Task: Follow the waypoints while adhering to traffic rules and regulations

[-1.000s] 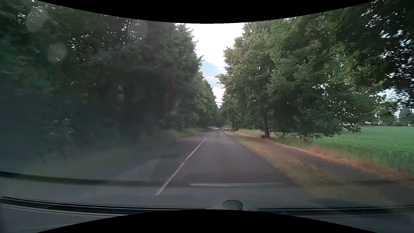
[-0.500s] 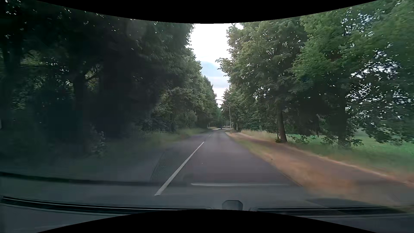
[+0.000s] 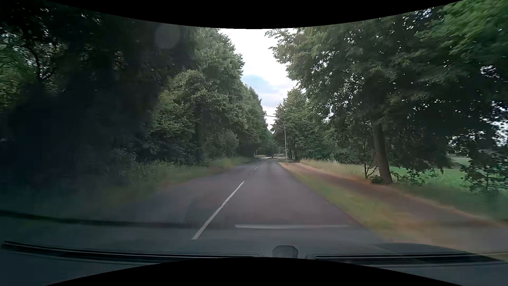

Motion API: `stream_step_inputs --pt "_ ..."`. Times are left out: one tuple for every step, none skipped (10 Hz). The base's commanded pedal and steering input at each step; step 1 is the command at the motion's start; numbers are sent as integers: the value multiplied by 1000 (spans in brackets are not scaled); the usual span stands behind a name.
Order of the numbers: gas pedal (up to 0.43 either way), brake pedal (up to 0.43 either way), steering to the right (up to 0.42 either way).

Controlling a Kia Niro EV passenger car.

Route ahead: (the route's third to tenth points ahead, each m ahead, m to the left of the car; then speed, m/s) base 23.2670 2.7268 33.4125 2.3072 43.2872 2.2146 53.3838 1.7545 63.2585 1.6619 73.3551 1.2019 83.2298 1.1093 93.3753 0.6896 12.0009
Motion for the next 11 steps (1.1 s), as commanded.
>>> stream_step_inputs --pt "138 0 -3" --pt "138 0 -3" --pt "138 0 -3" --pt "138 0 -3" --pt "138 0 -3" --pt "138 0 -2" --pt "138 0 -1" --pt "138 0 0" --pt "138 0 0" --pt "130 0 1" --pt "130 0 1"
